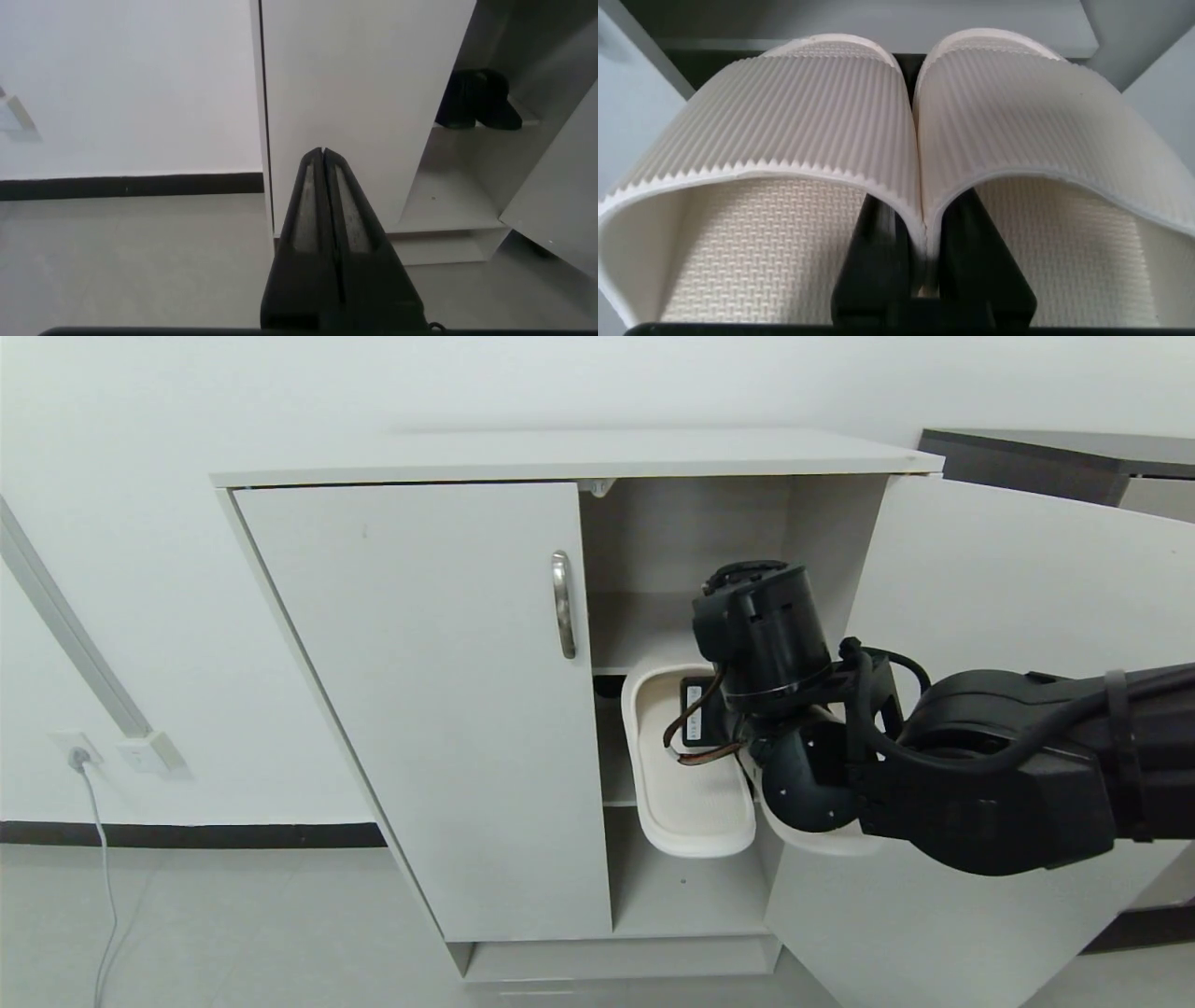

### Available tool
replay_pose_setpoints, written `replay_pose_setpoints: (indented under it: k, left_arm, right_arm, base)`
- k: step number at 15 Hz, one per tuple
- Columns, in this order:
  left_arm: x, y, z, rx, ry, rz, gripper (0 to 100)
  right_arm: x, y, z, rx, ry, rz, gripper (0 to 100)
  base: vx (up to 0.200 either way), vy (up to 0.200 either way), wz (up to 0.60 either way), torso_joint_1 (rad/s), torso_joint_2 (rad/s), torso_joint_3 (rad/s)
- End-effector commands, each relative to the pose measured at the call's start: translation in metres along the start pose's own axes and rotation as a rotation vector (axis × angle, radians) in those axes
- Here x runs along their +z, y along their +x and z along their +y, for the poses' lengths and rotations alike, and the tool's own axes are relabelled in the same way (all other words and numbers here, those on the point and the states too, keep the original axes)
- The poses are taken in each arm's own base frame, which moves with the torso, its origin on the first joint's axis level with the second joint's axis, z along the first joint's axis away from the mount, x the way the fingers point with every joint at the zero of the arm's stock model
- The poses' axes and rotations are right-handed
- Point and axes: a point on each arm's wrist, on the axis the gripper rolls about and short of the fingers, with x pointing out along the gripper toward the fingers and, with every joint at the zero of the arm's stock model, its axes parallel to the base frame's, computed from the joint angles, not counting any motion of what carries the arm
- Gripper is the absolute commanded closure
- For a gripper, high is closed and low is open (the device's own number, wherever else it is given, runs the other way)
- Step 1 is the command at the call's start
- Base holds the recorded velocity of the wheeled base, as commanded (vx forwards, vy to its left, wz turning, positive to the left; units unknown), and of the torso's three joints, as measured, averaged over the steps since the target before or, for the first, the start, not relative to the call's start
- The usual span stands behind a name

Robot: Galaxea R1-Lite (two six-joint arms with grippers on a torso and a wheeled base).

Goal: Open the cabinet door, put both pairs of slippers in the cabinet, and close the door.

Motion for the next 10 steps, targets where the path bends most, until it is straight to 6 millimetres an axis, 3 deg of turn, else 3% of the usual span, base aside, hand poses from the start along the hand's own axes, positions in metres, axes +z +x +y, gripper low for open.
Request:
replay_pose_setpoints:
  k: [1, 3, 9, 10]
  left_arm:
    - [0.0000, 0.0001, 0.0000, -0.001, 0.000, 0.001, 100]
    - [0.0000, 0.0001, -0.0001, 0.000, 0.000, 0.001, 100]
    - [0.0000, 0.0001, 0.0000, -0.001, 0.002, 0.001, 100]
    - [0.0000, 0.0001, 0.0000, -0.001, 0.000, 0.001, 100]
  right_arm:
    - [-0.0004, 0.0001, 0.0000, 0.000, -0.002, 0.001, 100]
    - [-0.0009, 0.0004, 0.0002, 0.000, -0.009, 0.002, 100]
    - [-0.0007, -0.0015, 0.0007, 0.006, -0.005, -0.009, 100]
    - [-0.0033, -0.0011, 0.0004, 0.007, -0.009, -0.006, 100]
  base:
    - [0.000, 0.000, 0.00, 0.000, 0.00, 0.000]
    - [0.000, 0.000, 0.00, 0.000, 0.00, 0.000]
    - [0.200, 0.000, 0.00, 0.002, 0.00, 0.006]
    - [0.000, 0.000, 0.00, 0.000, 0.00, 0.000]
